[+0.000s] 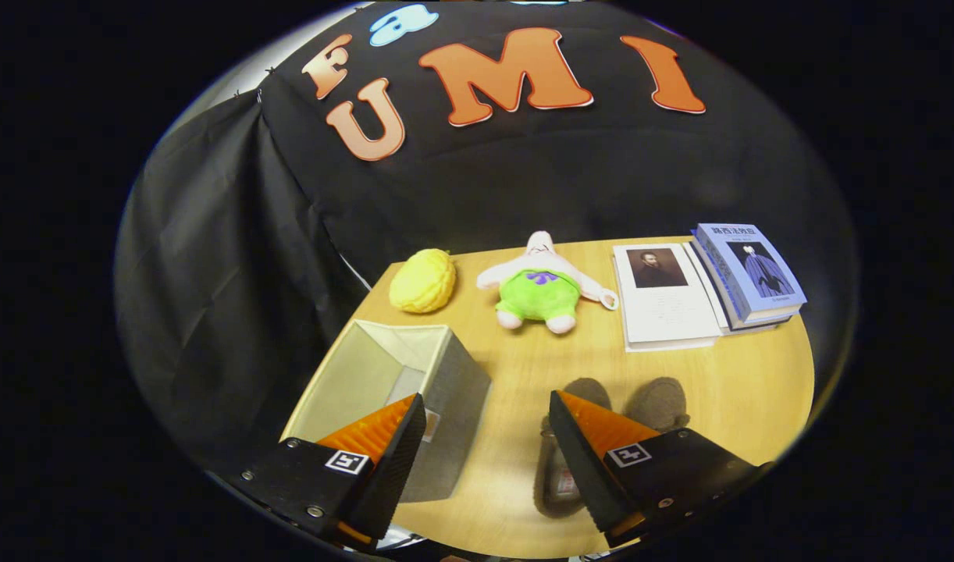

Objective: Open the storage box then place both shoes into the box .Put the left shoe in first, then the right shoe, with the right side of both shoes facing outward in a uniform manner.

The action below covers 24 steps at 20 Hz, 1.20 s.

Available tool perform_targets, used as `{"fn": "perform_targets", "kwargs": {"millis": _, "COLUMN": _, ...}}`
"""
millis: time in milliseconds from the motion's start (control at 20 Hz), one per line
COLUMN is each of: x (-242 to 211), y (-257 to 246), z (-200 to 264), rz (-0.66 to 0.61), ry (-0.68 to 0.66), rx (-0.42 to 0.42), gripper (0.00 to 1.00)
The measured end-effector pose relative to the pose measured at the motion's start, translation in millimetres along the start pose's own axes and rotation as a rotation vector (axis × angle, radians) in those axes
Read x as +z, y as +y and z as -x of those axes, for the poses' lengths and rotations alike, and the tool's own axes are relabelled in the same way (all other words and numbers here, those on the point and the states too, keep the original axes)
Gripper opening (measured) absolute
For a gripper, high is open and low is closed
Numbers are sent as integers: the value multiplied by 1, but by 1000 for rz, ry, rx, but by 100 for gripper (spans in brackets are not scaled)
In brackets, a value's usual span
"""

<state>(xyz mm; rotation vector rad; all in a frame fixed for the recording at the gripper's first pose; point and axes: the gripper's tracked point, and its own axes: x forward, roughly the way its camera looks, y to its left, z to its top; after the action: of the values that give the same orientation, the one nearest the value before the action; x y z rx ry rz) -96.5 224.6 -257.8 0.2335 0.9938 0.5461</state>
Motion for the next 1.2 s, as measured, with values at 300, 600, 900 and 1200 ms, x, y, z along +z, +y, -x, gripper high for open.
{"fn": "perform_targets", "kwargs": {"millis": 300, "x": -50, "y": -40, "z": -13, "rz": 44, "ry": 98, "rx": -38, "gripper": 91}}
{"fn": "perform_targets", "kwargs": {"millis": 600, "x": -82, "y": -66, "z": -37, "rz": 145, "ry": 160, "rx": -88, "gripper": 79}}
{"fn": "perform_targets", "kwargs": {"millis": 900, "x": -106, "y": -84, "z": -55, "rz": 248, "ry": 228, "rx": -125, "gripper": 67}}
{"fn": "perform_targets", "kwargs": {"millis": 1200, "x": -111, "y": -99, "z": -80, "rz": 259, "ry": 272, "rx": -180, "gripper": 52}}
